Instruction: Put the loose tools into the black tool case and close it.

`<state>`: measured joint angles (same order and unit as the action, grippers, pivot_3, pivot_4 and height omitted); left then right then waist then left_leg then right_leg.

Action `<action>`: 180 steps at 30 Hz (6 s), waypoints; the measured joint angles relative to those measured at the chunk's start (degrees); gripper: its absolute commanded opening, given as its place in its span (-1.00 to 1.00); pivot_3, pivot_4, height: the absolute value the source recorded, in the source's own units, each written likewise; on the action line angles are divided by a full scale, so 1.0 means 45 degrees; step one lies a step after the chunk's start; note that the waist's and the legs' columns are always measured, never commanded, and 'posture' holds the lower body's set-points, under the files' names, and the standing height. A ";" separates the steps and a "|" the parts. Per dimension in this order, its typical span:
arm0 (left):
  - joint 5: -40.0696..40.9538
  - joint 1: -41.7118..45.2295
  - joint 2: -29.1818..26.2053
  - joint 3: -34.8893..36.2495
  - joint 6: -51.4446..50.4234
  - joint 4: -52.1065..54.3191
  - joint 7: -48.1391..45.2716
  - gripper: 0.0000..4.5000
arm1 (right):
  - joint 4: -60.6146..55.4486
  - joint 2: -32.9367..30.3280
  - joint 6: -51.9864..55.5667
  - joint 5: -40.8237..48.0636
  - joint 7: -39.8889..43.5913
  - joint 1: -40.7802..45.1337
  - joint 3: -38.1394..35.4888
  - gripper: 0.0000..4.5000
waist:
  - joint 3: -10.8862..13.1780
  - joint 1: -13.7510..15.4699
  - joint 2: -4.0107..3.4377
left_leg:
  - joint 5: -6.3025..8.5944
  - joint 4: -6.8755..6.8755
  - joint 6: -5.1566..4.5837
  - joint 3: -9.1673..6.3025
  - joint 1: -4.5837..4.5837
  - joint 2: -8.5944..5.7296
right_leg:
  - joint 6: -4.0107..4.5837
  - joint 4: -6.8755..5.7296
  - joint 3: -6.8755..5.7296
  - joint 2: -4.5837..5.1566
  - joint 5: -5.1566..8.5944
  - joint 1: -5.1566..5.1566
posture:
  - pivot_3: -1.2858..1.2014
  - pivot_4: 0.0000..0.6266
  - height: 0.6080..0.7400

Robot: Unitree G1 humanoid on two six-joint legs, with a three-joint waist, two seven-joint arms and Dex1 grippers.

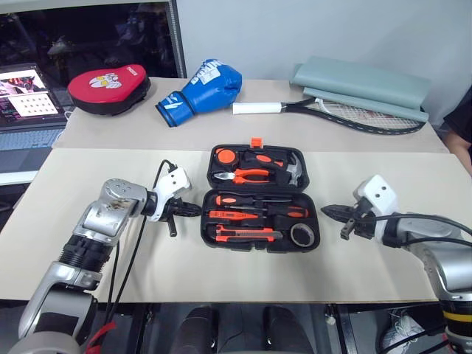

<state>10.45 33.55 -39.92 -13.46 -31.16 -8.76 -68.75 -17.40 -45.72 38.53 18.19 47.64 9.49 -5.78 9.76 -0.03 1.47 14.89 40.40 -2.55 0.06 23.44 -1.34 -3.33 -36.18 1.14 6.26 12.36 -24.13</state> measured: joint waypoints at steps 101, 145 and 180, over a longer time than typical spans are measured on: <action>0.2975 0.3398 0.0303 0.0075 -0.9400 -0.1533 0.1934 -0.75 | 0.2161 0.0595 0.8522 0.4108 -0.2175 0.4232 -0.0678 0.71 | 0.0000 -0.0160 0.0003 | -0.0016 -0.0089 0.0024 0.0002 -0.0015 -0.0009 | 0.0025 0.0002 0.0010 0.0008 0.0005 -0.0026 | 0.03 -0.52 0.95; 0.2948 0.2232 0.2191 0.2318 -0.6929 -0.0838 0.3447 -1.00 | 0.2668 0.1877 0.6080 0.3005 -0.2924 0.4414 -0.1463 -0.99 | -0.0013 0.0063 -0.0008 | -0.0030 -0.0097 0.0047 -0.0015 0.0015 -0.0046 | 0.0014 0.0010 -0.0003 0.0043 -0.0003 -0.0051 | 0.03 -0.52 0.95; 0.0256 -0.2007 0.3688 0.2683 0.6736 -0.0449 0.3623 -1.00 | 0.2621 0.2336 -1.1835 -0.4626 -0.3473 -0.1631 -0.0673 -0.99 | -0.0017 -0.0139 -0.0016 | -0.0034 -0.0131 0.0054 0.0009 -0.0064 -0.0057 | 0.0008 0.0022 0.0009 0.0047 -0.0007 -0.0004 | 0.03 -0.52 0.95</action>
<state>11.60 24.52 -23.32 -1.38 -0.84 -10.78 -52.44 -5.60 -35.21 -14.73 -2.63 32.01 2.15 -8.81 9.68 -0.65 1.40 14.74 39.81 -2.30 0.10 23.15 -1.59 -3.30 -36.08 1.18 6.47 12.33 -24.14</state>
